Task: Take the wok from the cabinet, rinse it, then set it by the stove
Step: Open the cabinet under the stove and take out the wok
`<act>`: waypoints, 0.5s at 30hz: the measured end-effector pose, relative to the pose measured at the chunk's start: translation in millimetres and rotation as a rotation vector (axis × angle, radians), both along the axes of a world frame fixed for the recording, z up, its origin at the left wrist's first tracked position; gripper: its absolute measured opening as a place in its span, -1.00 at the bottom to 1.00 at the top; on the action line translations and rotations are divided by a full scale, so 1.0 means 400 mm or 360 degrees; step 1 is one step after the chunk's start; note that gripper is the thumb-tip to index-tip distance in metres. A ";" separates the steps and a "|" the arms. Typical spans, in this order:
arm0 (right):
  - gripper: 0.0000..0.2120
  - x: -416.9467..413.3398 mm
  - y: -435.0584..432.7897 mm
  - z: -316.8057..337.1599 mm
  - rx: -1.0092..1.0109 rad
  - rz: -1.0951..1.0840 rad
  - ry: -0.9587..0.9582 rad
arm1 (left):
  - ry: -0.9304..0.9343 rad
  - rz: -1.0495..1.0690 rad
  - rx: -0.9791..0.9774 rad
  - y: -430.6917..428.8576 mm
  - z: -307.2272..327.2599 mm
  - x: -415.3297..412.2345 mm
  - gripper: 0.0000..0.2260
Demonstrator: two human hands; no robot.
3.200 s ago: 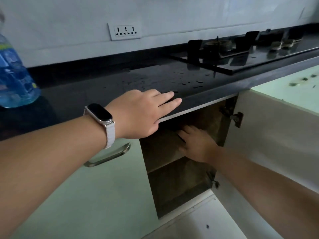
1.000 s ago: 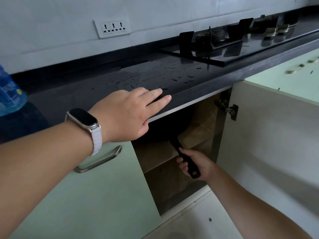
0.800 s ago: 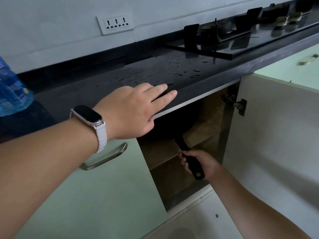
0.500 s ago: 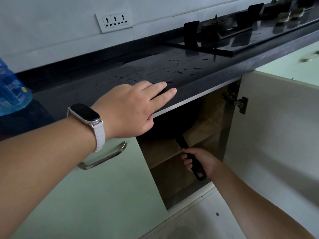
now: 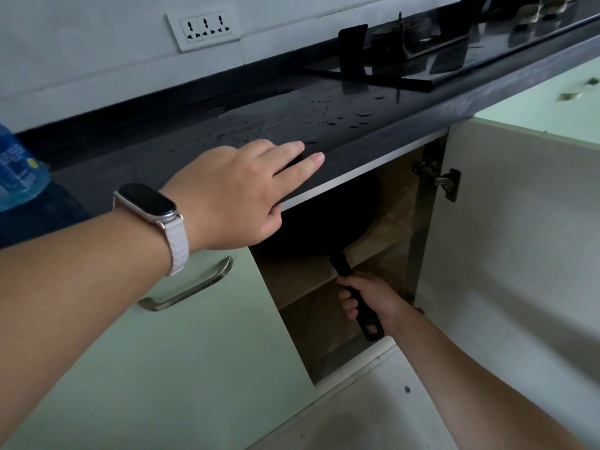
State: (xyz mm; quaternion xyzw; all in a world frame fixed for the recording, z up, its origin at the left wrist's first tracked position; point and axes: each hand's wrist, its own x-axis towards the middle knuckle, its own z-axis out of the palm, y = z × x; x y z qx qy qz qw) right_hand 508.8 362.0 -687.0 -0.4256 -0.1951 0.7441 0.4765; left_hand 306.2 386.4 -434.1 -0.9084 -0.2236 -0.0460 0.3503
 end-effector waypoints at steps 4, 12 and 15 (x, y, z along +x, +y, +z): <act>-0.81 0.009 -0.019 0.000 -0.0033 0.0006 0.0054 | 0.0007 0.0014 0.0016 0.001 -0.003 0.000 -0.38; -0.76 0.017 -0.077 -0.017 -0.0046 -0.0008 0.0169 | -0.0006 0.0007 0.0030 0.003 -0.004 -0.001 -0.38; -0.78 0.028 -0.115 -0.025 -0.0032 -0.0026 0.0114 | 0.0005 0.0017 0.0031 0.005 -0.004 0.000 -0.38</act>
